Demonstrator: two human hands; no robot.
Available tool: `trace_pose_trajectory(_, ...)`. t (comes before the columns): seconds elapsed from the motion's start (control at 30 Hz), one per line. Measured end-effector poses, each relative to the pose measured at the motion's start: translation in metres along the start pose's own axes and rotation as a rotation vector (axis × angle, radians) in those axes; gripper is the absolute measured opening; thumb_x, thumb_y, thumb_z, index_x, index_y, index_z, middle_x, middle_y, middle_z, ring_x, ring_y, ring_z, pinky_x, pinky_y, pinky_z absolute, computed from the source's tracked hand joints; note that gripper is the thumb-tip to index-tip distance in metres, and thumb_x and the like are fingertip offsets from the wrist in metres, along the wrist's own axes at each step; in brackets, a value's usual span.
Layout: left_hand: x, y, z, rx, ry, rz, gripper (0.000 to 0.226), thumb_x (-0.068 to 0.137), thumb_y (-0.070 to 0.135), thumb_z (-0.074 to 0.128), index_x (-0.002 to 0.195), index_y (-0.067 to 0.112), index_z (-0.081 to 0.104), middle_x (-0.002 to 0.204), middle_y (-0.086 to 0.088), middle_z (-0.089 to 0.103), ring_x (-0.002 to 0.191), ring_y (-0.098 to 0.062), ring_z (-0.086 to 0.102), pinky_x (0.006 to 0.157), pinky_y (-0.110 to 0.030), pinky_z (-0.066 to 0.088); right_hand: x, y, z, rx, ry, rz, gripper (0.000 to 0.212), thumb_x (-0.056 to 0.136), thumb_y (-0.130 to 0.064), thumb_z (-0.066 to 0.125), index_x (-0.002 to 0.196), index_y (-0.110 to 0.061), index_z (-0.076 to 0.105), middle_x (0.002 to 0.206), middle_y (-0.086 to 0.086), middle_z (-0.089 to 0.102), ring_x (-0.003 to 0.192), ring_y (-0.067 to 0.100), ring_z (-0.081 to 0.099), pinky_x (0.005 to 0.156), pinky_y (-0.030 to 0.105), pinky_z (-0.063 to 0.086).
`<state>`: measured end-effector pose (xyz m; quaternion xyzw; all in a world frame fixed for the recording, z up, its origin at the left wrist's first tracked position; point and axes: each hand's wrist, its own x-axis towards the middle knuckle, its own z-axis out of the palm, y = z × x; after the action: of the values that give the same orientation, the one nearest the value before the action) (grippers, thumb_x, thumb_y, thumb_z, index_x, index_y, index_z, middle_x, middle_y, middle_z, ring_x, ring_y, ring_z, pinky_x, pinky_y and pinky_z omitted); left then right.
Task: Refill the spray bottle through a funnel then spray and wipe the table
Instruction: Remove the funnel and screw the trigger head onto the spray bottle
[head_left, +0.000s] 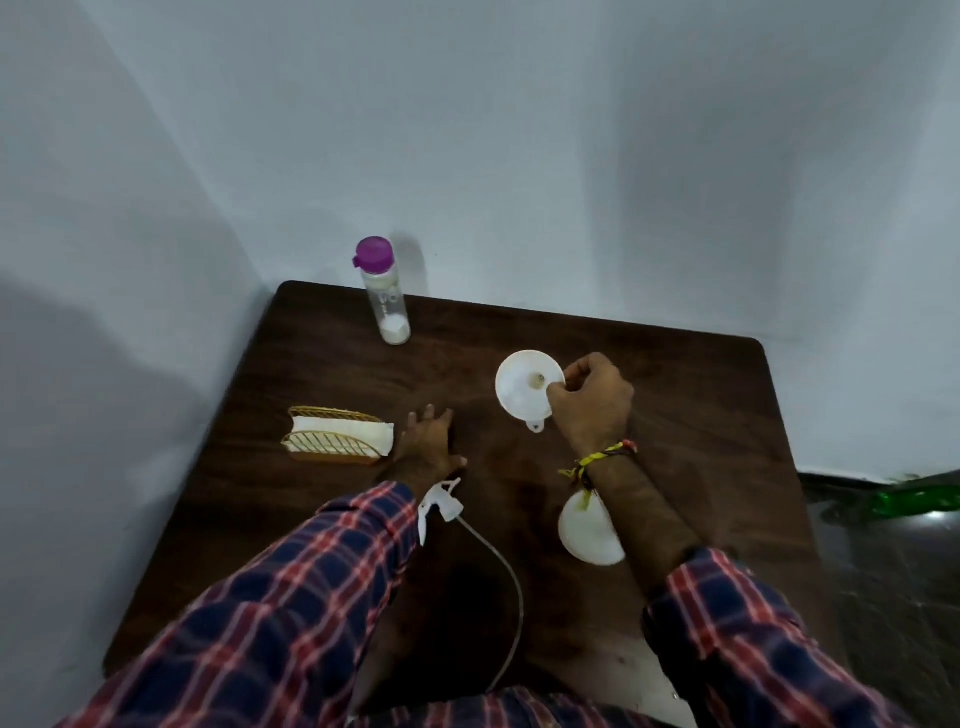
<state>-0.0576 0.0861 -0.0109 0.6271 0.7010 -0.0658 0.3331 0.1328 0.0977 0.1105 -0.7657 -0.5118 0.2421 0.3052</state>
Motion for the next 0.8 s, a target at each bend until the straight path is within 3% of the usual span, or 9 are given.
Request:
trace_pose_trajectory(0.17,-0.003,0.007,0.015,0.259,-0.100,0.069,0.103,0.081,0.045,0.072,0.155,0.021,0.006,0.162,-0.013,0.002,0.146,-0.046,0.006,0.118,-0.052,0.019,0.019,0.005,0.032,-0.222,-0.032,-0.136,0.029,0.081,-0.009,0.059,0.109,-0.003,0.054,0.110,0.017,0.060,0.101,0.037,0.058,0.083,0.039,0.044)
trace_pose_trajectory(0.33,0.013,0.000,0.008,0.235,-0.177,0.100,0.107,0.078,0.044,0.076,0.156,0.019,0.008,0.162,-0.014,0.002,0.146,-0.046,0.005,0.116,-0.050,0.025,0.052,0.000,0.088,-0.526,-0.158,-0.276,0.040,0.091,-0.009,0.053,0.130,-0.004,0.046,0.133,0.019,0.046,0.113,0.039,0.055,0.086,0.044,0.049)
trace_pose_trajectory(0.47,0.019,-0.001,0.011,0.242,-0.168,0.116,0.107,0.077,0.045,0.076,0.155,0.018,0.008,0.162,-0.014,0.003,0.146,-0.045,0.005,0.114,-0.048,0.025,0.078,-0.002,0.129,-0.675,-0.164,-0.379,0.028,0.094,-0.006,0.049,0.122,-0.003,0.052,0.130,0.023,0.048,0.113,0.041,0.054,0.072,0.048,0.053)
trace_pose_trajectory(0.57,0.023,-0.003,0.014,0.249,-0.178,0.116,0.106,0.078,0.046,0.075,0.155,0.018,0.007,0.162,-0.014,0.003,0.146,-0.046,0.004,0.114,-0.051,0.025,0.087,0.000,0.152,-0.716,-0.173,-0.441,0.017,0.079,0.000,0.066,0.095,0.000,0.062,0.109,0.025,0.060,0.096,0.043,0.062,0.053,0.044,0.053)
trace_pose_trajectory(0.63,0.025,-0.003,0.014,0.262,-0.208,0.121,0.105,0.080,0.047,0.073,0.155,0.019,0.005,0.162,-0.014,0.000,0.146,-0.045,0.002,0.114,-0.053,0.025,0.090,0.005,0.163,-0.758,-0.163,-0.479,0.017,0.071,0.002,0.072,0.085,-0.001,0.063,0.105,0.024,0.061,0.095,0.041,0.064,0.055,0.044,0.056)
trace_pose_trajectory(0.73,0.028,-0.002,0.011,0.265,-0.245,0.121,0.104,0.081,0.045,0.073,0.155,0.019,0.005,0.162,-0.014,-0.001,0.146,-0.045,0.000,0.113,-0.053,0.025,0.093,0.010,0.176,-0.782,-0.201,-0.471,0.010,0.077,0.002,0.065,0.087,0.002,0.063,0.117,0.027,0.058,0.101,0.043,0.062,0.070,0.050,0.057)
trace_pose_trajectory(0.8,0.030,-0.001,0.011,0.255,-0.254,0.115,0.105,0.080,0.045,0.074,0.155,0.019,0.006,0.162,-0.013,0.000,0.146,-0.045,0.000,0.114,-0.054,0.025,0.095,0.012,0.179,-0.794,-0.238,-0.433,0.012,0.082,0.002,0.058,0.093,0.003,0.063,0.125,0.029,0.054,0.105,0.045,0.059,0.072,0.052,0.056)
